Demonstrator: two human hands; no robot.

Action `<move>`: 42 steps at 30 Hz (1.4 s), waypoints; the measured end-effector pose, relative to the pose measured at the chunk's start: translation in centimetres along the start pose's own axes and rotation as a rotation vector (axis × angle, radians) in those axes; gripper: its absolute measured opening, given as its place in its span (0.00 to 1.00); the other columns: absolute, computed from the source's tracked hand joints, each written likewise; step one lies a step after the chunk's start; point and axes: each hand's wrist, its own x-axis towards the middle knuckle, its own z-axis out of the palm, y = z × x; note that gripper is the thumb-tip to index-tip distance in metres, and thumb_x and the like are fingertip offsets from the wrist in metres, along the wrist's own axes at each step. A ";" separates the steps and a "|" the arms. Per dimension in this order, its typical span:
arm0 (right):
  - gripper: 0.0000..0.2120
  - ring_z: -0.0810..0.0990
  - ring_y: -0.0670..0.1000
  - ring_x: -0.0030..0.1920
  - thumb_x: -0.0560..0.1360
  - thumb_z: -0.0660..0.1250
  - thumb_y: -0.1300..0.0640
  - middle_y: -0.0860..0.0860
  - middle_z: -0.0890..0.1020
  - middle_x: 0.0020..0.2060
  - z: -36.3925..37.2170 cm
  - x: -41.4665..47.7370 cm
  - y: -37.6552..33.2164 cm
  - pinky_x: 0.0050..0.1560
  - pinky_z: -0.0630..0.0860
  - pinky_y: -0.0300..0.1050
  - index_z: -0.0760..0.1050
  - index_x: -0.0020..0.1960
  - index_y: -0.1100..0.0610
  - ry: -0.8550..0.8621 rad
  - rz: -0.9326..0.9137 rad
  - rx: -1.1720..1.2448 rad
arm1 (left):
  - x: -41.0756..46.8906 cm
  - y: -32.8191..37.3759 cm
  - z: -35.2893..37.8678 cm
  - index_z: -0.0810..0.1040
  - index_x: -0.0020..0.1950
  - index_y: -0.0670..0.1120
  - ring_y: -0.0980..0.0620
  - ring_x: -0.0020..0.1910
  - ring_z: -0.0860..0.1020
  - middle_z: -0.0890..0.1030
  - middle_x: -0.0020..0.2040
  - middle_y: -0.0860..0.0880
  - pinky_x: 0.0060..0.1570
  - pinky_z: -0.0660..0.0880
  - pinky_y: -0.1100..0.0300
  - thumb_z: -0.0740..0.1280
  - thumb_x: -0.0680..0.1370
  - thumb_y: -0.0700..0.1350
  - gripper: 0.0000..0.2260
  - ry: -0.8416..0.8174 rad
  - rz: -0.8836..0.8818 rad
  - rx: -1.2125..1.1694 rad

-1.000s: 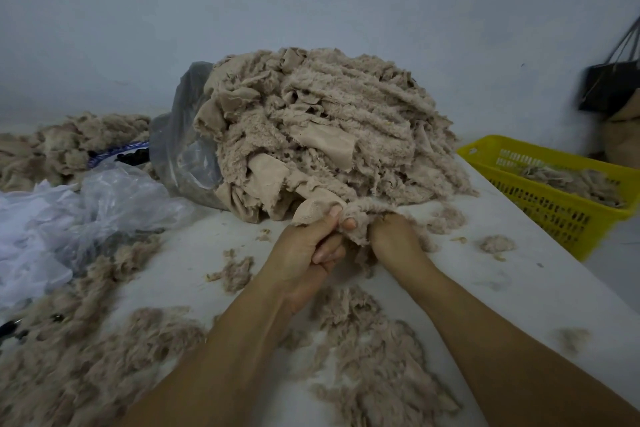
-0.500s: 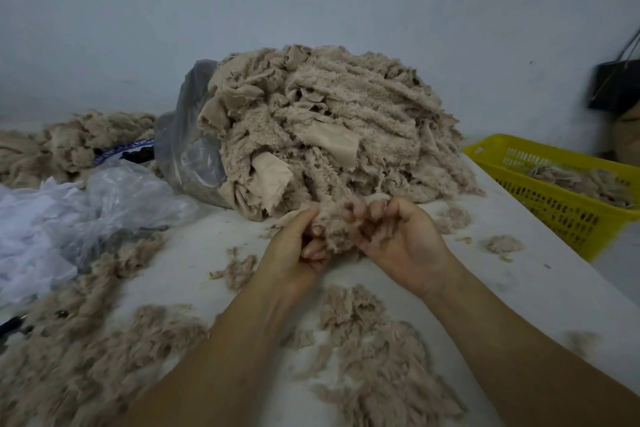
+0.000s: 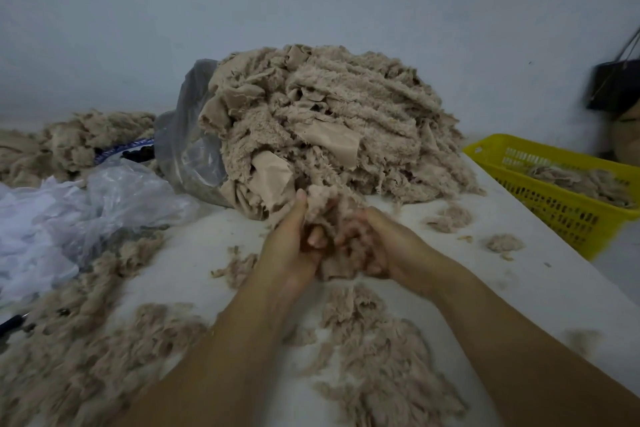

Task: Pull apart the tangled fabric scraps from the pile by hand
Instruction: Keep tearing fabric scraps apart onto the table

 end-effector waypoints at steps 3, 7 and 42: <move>0.20 0.82 0.42 0.39 0.73 0.60 0.30 0.43 0.84 0.43 1.1 -0.1 0.9 0.34 0.77 0.39 0.79 0.50 0.43 0.031 -0.194 -0.339 | -0.4 -0.1 0.0 0.86 0.49 0.46 0.50 0.31 0.75 0.76 0.29 0.47 0.38 0.76 0.58 0.65 0.76 0.61 0.20 -0.064 -0.033 0.156; 0.25 0.77 0.41 0.54 0.69 0.63 0.30 0.43 0.77 0.57 2.3 0.7 1.1 0.51 0.76 0.42 0.70 0.59 0.43 0.246 -0.341 -0.684 | -0.9 -0.7 0.5 0.86 0.56 0.46 0.47 0.55 0.84 0.85 0.56 0.44 0.50 0.81 0.56 0.62 0.80 0.60 0.21 -0.097 -0.019 0.207; 0.20 0.76 0.63 0.46 0.75 0.60 0.58 0.62 0.81 0.42 1.7 -0.3 -1.0 0.41 0.71 0.46 0.80 0.27 0.47 0.208 -0.309 0.112 | 0.6 1.2 -1.5 0.79 0.48 0.45 0.54 0.36 0.76 0.81 0.37 0.49 0.33 0.73 0.63 0.68 0.77 0.46 0.04 0.091 -0.099 -0.165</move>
